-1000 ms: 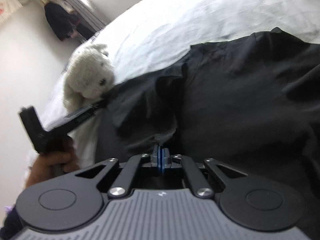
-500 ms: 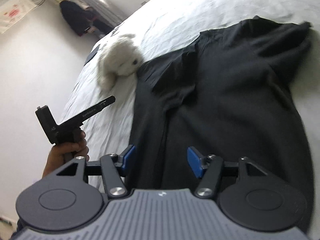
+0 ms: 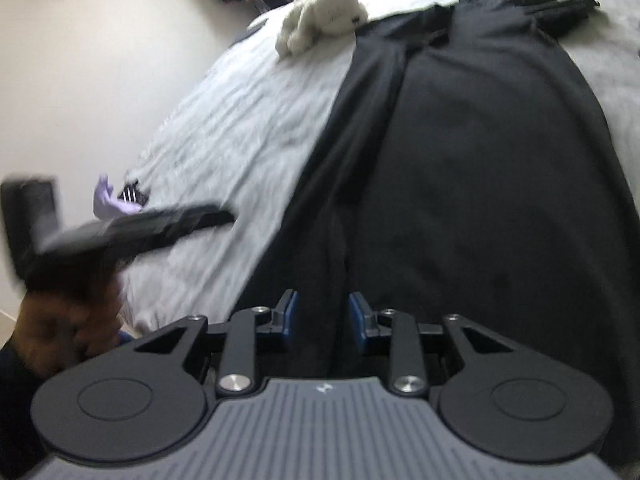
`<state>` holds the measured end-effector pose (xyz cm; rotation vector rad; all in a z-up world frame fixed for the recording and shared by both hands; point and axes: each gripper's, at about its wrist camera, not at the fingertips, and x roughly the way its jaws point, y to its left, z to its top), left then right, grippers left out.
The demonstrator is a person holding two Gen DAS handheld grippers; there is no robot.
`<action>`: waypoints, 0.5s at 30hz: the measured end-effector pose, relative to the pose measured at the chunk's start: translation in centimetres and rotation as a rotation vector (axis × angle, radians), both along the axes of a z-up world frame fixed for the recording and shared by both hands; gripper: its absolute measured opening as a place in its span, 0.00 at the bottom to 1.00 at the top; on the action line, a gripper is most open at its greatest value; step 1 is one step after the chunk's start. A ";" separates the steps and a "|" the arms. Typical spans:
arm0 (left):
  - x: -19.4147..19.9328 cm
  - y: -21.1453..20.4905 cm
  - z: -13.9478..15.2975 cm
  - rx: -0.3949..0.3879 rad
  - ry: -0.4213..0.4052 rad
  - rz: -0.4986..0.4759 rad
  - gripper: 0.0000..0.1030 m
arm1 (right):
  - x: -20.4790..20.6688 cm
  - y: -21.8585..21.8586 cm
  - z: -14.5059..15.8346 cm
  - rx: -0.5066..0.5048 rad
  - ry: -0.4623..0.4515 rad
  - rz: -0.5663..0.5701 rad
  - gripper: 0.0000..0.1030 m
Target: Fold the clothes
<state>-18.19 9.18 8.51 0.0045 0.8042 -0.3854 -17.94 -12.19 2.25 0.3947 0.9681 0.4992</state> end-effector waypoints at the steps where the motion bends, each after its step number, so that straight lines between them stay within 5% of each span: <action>1: -1.2 0.0 -0.3 0.007 0.003 0.004 0.37 | -0.2 0.3 -0.2 -0.002 0.004 0.006 0.33; 7: -6.2 -0.4 -1.7 0.054 -0.013 -0.002 0.37 | -1.2 2.1 -1.1 -0.042 -0.022 0.044 0.33; 15: -8.2 -2.8 -2.8 0.128 -0.051 -0.092 0.40 | -3.2 1.8 -1.8 -0.058 -0.017 0.011 0.29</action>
